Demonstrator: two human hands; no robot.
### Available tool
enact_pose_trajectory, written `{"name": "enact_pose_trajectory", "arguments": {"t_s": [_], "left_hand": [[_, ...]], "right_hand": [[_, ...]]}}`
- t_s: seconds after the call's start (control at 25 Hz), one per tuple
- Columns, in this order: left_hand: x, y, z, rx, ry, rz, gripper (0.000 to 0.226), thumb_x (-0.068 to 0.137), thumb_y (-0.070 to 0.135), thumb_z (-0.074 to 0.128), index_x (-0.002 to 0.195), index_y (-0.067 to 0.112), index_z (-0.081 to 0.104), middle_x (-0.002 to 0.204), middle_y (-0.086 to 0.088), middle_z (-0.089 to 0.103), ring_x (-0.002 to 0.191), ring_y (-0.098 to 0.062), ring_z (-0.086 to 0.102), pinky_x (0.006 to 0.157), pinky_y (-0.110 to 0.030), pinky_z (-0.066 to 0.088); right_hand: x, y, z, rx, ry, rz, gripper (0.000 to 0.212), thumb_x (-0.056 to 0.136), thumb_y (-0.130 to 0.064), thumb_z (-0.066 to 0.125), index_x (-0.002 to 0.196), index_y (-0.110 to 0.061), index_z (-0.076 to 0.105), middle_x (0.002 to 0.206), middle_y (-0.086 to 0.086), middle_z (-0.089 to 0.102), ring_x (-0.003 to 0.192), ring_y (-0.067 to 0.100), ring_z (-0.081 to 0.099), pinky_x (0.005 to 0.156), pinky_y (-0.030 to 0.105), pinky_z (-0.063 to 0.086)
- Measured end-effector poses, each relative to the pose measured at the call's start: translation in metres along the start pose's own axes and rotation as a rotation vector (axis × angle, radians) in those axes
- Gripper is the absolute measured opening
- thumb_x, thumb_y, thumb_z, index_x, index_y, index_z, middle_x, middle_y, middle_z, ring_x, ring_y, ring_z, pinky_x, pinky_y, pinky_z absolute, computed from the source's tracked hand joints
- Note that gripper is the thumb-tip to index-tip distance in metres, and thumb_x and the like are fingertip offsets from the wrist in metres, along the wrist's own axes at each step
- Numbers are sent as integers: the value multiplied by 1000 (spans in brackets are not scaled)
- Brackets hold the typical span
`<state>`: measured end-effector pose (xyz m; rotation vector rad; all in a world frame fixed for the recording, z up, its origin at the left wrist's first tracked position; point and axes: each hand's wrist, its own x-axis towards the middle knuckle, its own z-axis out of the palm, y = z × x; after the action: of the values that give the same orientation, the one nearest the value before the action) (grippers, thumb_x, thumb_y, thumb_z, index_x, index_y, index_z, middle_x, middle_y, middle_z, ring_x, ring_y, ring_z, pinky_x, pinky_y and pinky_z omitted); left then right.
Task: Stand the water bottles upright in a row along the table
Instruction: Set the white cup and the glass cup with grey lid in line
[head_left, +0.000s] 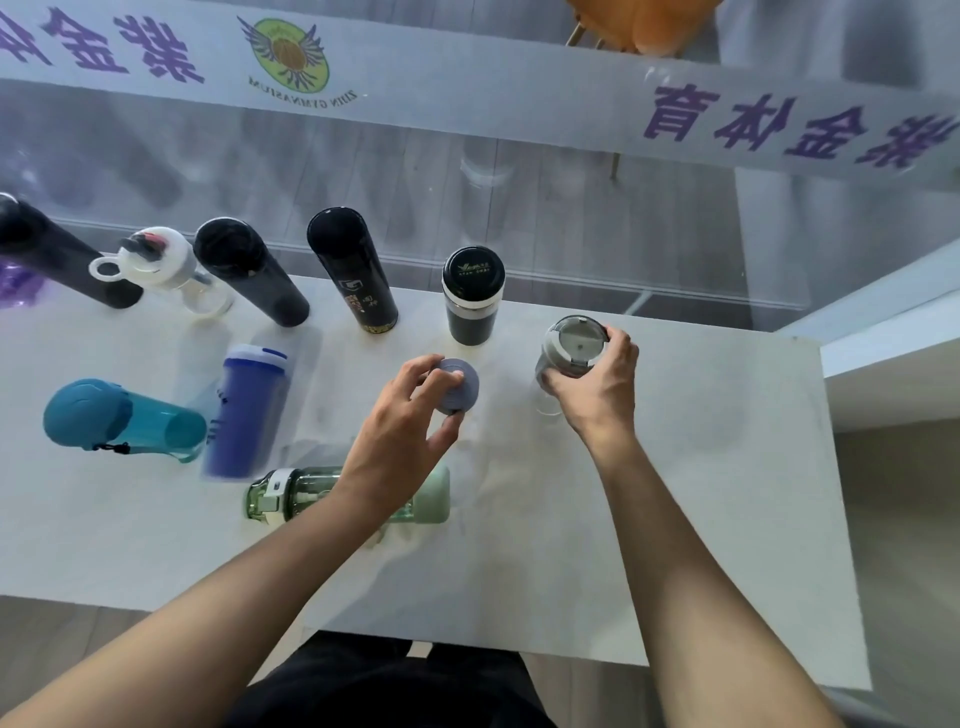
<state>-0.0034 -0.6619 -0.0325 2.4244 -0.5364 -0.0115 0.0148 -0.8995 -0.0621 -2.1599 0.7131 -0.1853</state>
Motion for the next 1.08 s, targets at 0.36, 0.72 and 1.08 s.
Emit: {"name": "enact_pose_trajectory", "arguments": {"t_s": [0.36,0.72,1.08], "left_hand": [[0,0,-4,-1,-26,-1,40,85,14,72,121,13,56,130,-10,52,106,-29,58,86,-37,52],[0,-1,-5,-11,-45,8,40,85,11,72,121,12,56,129,-11,53,105,-31,58,86,-38,52],[-1,0,-11,31,-73,29,45,83,6,63,126,13,55,137,-14,47,109,-36,54,90,-41,49]], "right_hand": [[25,-15,15,63,-67,-35,85,70,-13,86,142,-18,40,126,11,48,91,9,43,73,1,30],[42,-11,24,47,-77,-104,88,73,-12,83,147,-18,35,136,14,44,108,15,45,80,-1,31],[-20,-34,6,-71,74,-336,80,73,-11,70,147,-10,41,138,12,50,126,26,49,111,28,37]]}}
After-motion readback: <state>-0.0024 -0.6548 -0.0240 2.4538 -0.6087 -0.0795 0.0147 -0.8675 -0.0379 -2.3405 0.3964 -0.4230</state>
